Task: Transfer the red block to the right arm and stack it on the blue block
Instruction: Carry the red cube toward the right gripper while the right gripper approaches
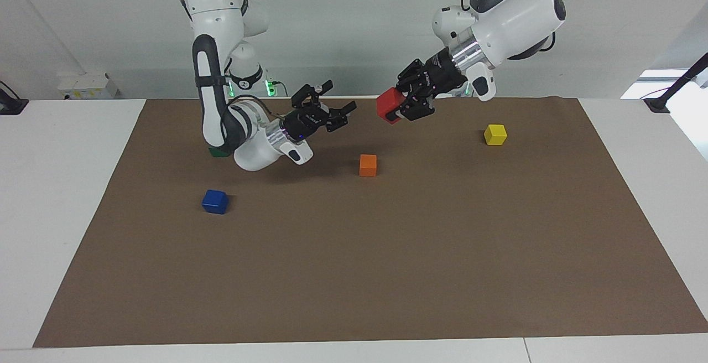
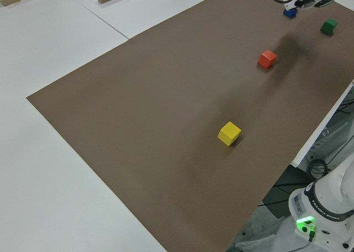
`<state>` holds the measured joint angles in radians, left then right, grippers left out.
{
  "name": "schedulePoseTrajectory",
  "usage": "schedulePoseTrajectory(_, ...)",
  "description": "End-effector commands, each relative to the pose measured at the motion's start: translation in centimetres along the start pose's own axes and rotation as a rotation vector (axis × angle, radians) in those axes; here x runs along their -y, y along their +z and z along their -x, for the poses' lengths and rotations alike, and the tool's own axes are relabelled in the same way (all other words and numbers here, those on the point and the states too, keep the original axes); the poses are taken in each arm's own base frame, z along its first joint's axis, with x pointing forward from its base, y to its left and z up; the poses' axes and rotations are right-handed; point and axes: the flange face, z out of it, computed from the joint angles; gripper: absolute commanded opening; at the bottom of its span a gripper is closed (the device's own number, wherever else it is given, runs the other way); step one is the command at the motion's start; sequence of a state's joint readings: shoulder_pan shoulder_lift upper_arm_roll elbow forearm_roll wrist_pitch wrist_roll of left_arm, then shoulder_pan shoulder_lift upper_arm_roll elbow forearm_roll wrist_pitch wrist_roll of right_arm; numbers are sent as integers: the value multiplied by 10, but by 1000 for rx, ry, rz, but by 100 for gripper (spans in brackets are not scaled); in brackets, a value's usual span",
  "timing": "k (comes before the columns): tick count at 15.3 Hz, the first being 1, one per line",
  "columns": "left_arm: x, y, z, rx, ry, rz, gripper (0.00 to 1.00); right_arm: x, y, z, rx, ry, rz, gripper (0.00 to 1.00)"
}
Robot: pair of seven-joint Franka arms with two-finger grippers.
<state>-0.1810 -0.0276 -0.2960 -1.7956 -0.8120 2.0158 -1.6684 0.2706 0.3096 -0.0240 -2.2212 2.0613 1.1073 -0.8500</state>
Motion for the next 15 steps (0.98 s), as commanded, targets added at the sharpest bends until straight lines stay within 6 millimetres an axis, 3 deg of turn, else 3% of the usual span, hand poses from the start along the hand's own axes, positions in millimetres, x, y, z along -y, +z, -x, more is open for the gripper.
schedulePoseTrajectory(1,27,11,4,6,-13,17,0,-7,5,-1,-23,24,1,100)
schedulePoseTrajectory(5,46,22,10,12,-53,31,0,-11,9,0,-24,29,7,100)
schedulePoseTrajectory(9,63,25,2,9,-82,31,0,-11,9,-2,-31,27,17,100)
schedulePoseTrajectory(11,73,23,0,12,-96,34,0,-12,9,-2,-31,28,18,95)
schedulePoseTrajectory(12,77,26,-1,15,-100,38,0,-12,10,-2,-32,28,18,90)
schedulePoseTrajectory(14,88,38,0,9,-91,68,0,-14,7,-5,-67,24,25,90)
schedulePoseTrajectory(15,93,43,0,11,-91,85,0,-20,16,-3,-63,27,18,90)
